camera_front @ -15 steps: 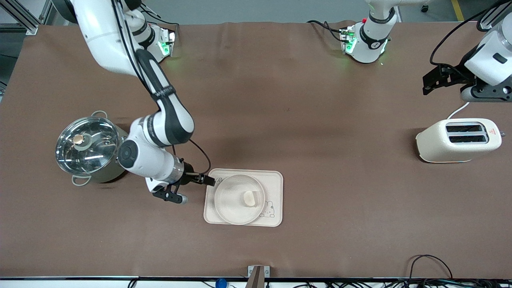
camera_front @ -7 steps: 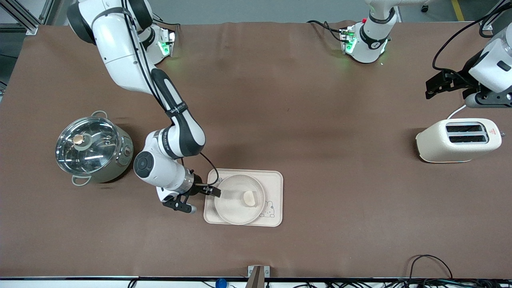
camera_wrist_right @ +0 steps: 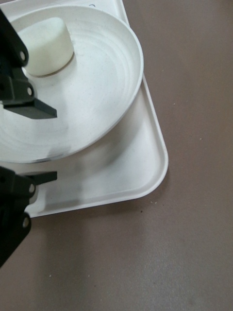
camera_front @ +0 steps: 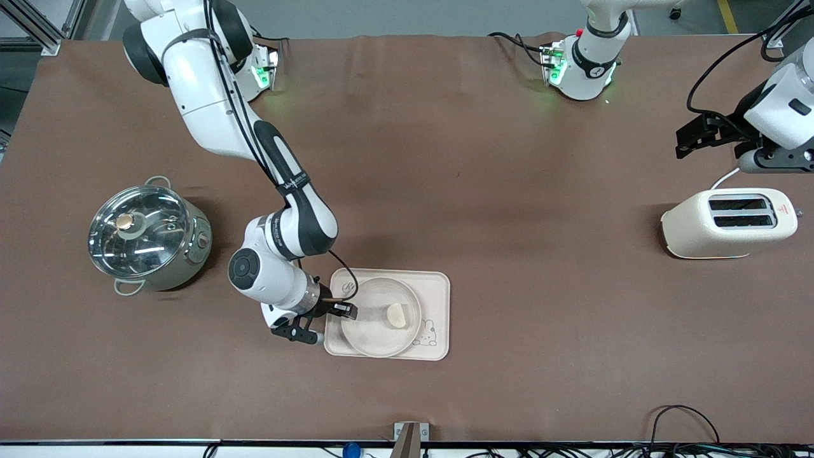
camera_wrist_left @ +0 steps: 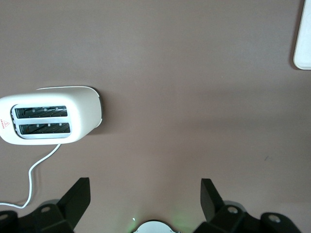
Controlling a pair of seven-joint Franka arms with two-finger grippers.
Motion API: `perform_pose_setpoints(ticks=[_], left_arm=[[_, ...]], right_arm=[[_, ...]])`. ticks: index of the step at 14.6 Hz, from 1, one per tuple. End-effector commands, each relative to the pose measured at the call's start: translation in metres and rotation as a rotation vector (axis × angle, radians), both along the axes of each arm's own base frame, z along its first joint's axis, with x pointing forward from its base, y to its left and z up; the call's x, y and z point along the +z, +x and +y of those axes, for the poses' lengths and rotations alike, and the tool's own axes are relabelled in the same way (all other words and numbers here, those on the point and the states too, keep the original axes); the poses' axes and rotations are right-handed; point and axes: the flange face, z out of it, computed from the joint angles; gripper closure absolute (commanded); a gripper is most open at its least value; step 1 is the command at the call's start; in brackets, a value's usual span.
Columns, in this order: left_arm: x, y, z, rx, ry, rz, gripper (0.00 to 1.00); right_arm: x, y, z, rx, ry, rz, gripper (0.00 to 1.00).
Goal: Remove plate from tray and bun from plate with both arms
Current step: 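Lower the right gripper and grasp the plate rim, then lift the plate with bun off the tray and set it beyond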
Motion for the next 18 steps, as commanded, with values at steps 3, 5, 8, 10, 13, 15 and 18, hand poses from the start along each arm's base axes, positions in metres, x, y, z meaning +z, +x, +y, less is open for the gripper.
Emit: perform_pose_setpoints(ticks=[3, 5, 8, 10, 13, 15, 18], left_arm=[[0.005, 0.000, -0.001, -0.024, -0.002, -0.014, 0.00], [0.006, 0.000, -0.002, -0.025, -0.002, -0.014, 0.00], [0.006, -0.001, -0.003, -0.027, -0.001, -0.014, 0.00], [0.006, -0.001, -0.003, -0.027, -0.003, -0.014, 0.00], [0.006, -0.001, -0.003, -0.027, -0.003, -0.014, 0.00], [0.006, -0.001, -0.004, -0.030, -0.003, -0.014, 0.00], [0.005, -0.001, -0.012, -0.042, -0.002, -0.013, 0.00]], right_arm=[[-0.009, 0.003, 0.000, 0.017, 0.000, -0.027, 0.55], [-0.010, 0.003, -0.001, 0.036, -0.003, -0.036, 0.66], [-0.010, 0.003, -0.001, 0.034, -0.001, -0.038, 0.88], [-0.010, 0.004, -0.002, 0.037, -0.002, -0.040, 0.98], [0.008, -0.001, -0.003, 0.040, 0.005, -0.036, 0.99], [0.028, -0.017, 0.015, 0.067, 0.013, -0.034, 0.99], [0.062, -0.051, 0.034, 0.104, 0.037, -0.029, 0.99]])
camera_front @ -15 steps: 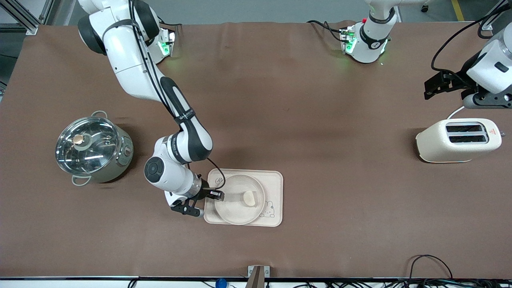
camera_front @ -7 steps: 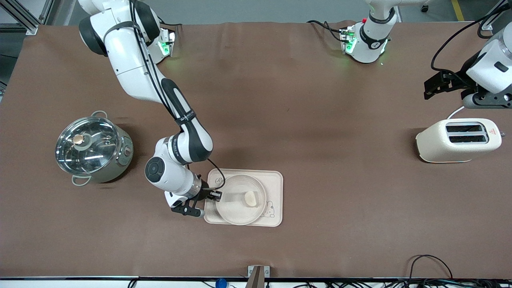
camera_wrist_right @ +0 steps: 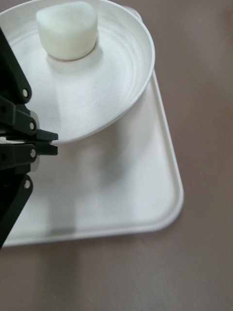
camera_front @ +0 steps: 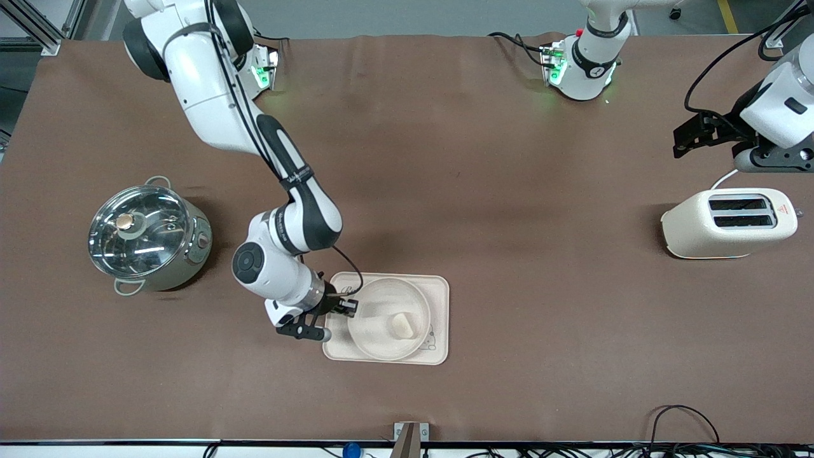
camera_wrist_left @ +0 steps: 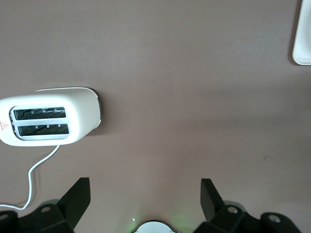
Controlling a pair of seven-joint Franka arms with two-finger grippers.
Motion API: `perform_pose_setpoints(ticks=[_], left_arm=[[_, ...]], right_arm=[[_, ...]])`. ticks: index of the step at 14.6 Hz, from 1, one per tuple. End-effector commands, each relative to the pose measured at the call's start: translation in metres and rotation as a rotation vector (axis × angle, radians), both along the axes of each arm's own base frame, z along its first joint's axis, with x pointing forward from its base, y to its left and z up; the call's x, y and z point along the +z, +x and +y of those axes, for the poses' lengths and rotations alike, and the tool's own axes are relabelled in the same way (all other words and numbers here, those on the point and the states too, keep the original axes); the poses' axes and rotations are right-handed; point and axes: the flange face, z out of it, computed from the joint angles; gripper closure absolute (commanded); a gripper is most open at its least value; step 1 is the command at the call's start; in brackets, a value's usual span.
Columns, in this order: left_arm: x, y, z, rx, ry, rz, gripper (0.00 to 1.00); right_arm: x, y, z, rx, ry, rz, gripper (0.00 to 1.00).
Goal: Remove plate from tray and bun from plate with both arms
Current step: 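Lift the plate with bun off the tray and set it beyond, then release the plate with the right gripper while the left gripper reaches the bun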
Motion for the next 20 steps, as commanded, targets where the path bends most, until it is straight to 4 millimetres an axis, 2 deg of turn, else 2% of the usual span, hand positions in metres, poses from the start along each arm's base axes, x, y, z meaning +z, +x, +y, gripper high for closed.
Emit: perform_pose_setpoints(ticks=[1, 3, 5, 8, 9, 10, 14, 17, 20], left_arm=[[0.003, 0.000, -0.008, -0.030, -0.001, -0.007, 0.00], [0.000, 0.000, -0.016, -0.035, -0.002, -0.001, 0.00], [-0.012, 0.006, -0.027, -0.050, -0.003, 0.017, 0.00], [-0.041, 0.019, -0.050, -0.002, -0.045, 0.052, 0.00], [-0.055, 0.025, -0.064, 0.014, -0.050, 0.061, 0.00], [-0.068, 0.031, -0.075, 0.037, -0.052, 0.068, 0.00], [-0.129, 0.057, -0.110, 0.151, -0.065, 0.099, 0.00], [-0.172, 0.064, -0.157, 0.278, -0.067, 0.102, 0.00], [-0.212, 0.066, -0.202, 0.406, -0.063, 0.103, 0.00]], right_arm=[[0.041, -0.052, 0.013, 0.041, 0.029, 0.023, 0.99], [0.044, -0.093, 0.023, 0.052, 0.029, 0.002, 0.99], [0.022, -0.140, 0.038, 0.073, 0.019, -0.003, 0.99], [-0.013, -0.194, 0.041, 0.078, -0.003, -0.036, 0.99], [-0.021, -0.212, 0.040, 0.086, -0.012, -0.048, 0.99], [-0.020, -0.224, 0.040, 0.095, -0.016, -0.047, 0.99], [-0.018, -0.252, 0.027, 0.116, -0.041, -0.037, 0.99], [-0.024, -0.256, 0.017, 0.116, -0.055, -0.068, 0.99], [-0.025, -0.257, 0.022, 0.110, -0.049, -0.111, 0.97]])
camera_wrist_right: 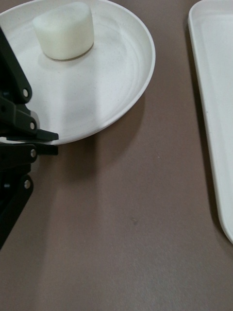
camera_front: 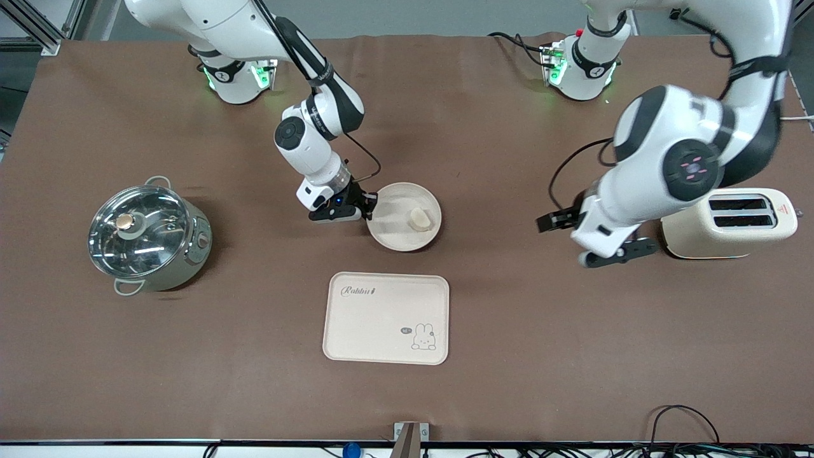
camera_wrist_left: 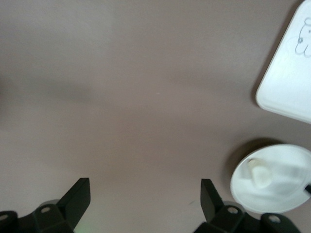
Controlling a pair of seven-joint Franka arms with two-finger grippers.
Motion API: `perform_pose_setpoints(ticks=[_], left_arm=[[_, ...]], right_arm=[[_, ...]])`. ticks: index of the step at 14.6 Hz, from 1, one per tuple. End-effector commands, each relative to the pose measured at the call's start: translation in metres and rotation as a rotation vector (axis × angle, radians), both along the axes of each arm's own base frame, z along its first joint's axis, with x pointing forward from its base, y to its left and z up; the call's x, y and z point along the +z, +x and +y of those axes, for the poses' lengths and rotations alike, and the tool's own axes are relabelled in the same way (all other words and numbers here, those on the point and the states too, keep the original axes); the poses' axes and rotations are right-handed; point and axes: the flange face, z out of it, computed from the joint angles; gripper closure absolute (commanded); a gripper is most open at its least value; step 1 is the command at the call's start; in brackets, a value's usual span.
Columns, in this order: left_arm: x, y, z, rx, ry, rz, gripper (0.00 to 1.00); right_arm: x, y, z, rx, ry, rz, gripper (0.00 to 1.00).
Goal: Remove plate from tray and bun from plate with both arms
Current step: 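Release the plate with the right gripper while the left gripper reaches the bun, then grasp the bun with the left gripper while the right gripper withdraws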
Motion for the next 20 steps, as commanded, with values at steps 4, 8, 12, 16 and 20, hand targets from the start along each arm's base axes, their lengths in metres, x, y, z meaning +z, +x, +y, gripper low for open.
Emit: perform_pose_setpoints(ticks=[4, 8, 12, 16, 20], left_arm=[[-0.054, -0.004, -0.074, 0.227, 0.001, -0.003, 0.00], [-0.088, -0.023, -0.131, 0.364, 0.003, 0.002, 0.00], [-0.136, -0.053, -0.199, 0.423, -0.031, -0.018, 0.00], [-0.193, -0.081, -0.240, 0.450, -0.047, -0.013, 0.02], [-0.222, -0.096, -0.250, 0.443, -0.009, 0.004, 0.16]], right_arm=[[0.004, -0.008, -0.001, -0.016, 0.011, -0.018, 0.00], [0.051, 0.015, -0.006, -0.014, 0.040, 0.049, 0.00], [0.104, 0.067, -0.047, -0.009, 0.019, 0.176, 0.00], [0.180, 0.124, -0.105, 0.054, -0.146, 0.198, 0.00], [0.281, 0.154, -0.185, -0.011, -0.213, 0.222, 0.00]])
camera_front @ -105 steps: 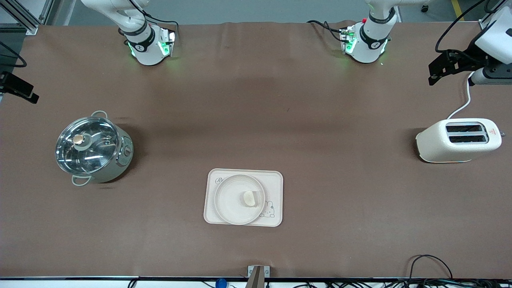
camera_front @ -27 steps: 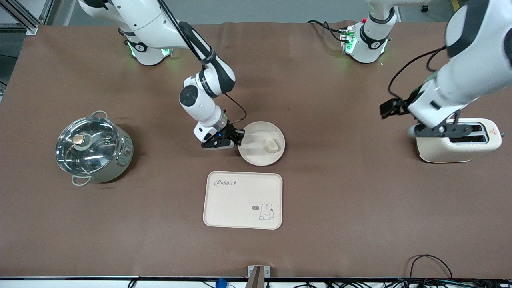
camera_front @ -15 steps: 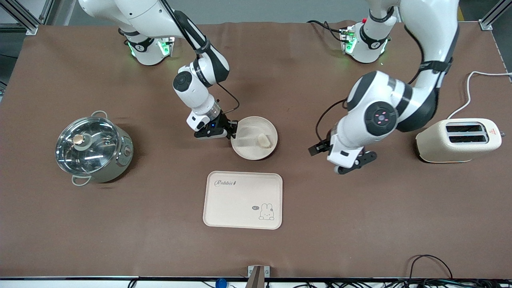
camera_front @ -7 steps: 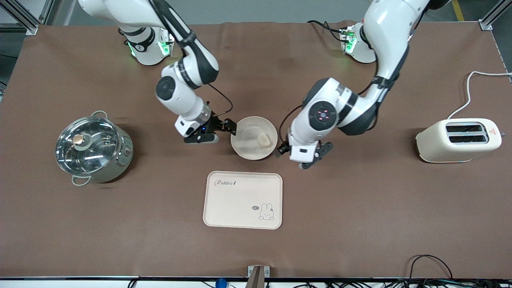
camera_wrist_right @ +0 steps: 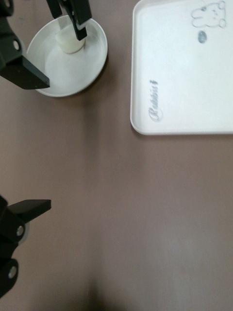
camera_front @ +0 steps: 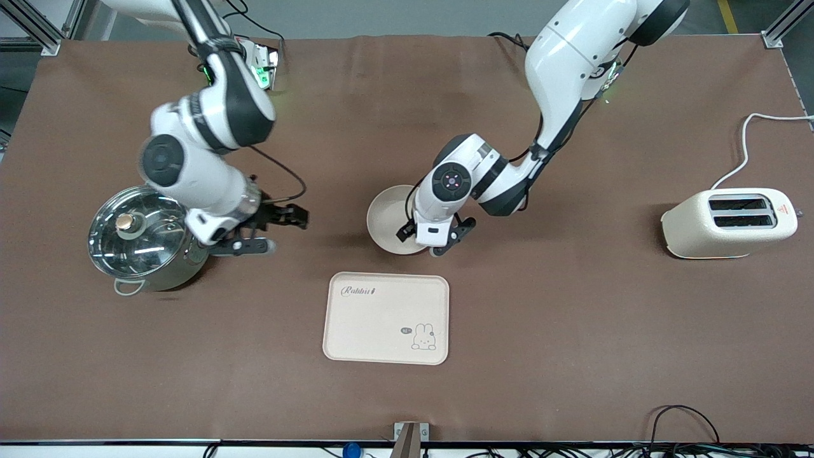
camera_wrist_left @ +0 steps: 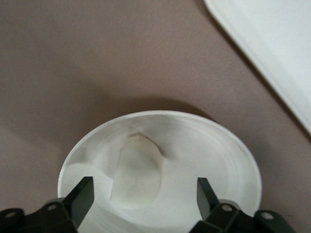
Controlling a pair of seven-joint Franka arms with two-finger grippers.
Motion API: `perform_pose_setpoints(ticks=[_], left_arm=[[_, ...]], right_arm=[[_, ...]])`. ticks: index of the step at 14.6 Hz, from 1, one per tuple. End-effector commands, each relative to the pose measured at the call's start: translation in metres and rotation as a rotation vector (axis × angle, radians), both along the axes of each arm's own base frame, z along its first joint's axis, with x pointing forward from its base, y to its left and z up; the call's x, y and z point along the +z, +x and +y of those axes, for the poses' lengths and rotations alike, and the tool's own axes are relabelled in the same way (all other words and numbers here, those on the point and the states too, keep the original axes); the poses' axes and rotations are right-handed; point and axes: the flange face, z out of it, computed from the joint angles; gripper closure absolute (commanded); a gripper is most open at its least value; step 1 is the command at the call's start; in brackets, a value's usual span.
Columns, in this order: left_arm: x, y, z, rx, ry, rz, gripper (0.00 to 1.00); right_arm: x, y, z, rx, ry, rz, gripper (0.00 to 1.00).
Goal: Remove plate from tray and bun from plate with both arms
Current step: 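Lift the bun with the left gripper while the right gripper returns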
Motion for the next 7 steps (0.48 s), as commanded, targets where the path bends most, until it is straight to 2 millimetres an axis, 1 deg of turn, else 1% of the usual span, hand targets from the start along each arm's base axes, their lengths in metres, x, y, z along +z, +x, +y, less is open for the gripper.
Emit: perform_pose_setpoints(ticks=[1, 2, 3, 5, 6, 7], left_arm=[[-0.006, 0.002, 0.000, 0.013, 0.020, -0.009, 0.20], [-0.012, -0.004, -0.004, 0.003, 0.025, -0.002, 0.24], [-0.015, -0.005, -0.005, 0.001, 0.028, 0.001, 0.30], [-0.018, -0.004, -0.003, -0.004, 0.035, -0.004, 0.42], [-0.021, -0.005, -0.004, -0.007, 0.037, 0.000, 0.50], [-0.020, -0.004, -0.004, -0.005, 0.036, -0.001, 0.57]], right_arm=[[0.069, 0.006, -0.055, -0.046, -0.046, -0.034, 0.00], [0.094, 0.002, -0.082, -0.069, -0.078, -0.044, 0.00], [0.111, -0.003, -0.100, -0.085, -0.096, -0.057, 0.00], [0.140, -0.018, -0.130, -0.113, -0.111, -0.051, 0.00], [0.148, -0.027, -0.145, -0.128, -0.122, -0.027, 0.00], [0.163, -0.037, -0.167, -0.154, -0.130, -0.016, 0.00]])
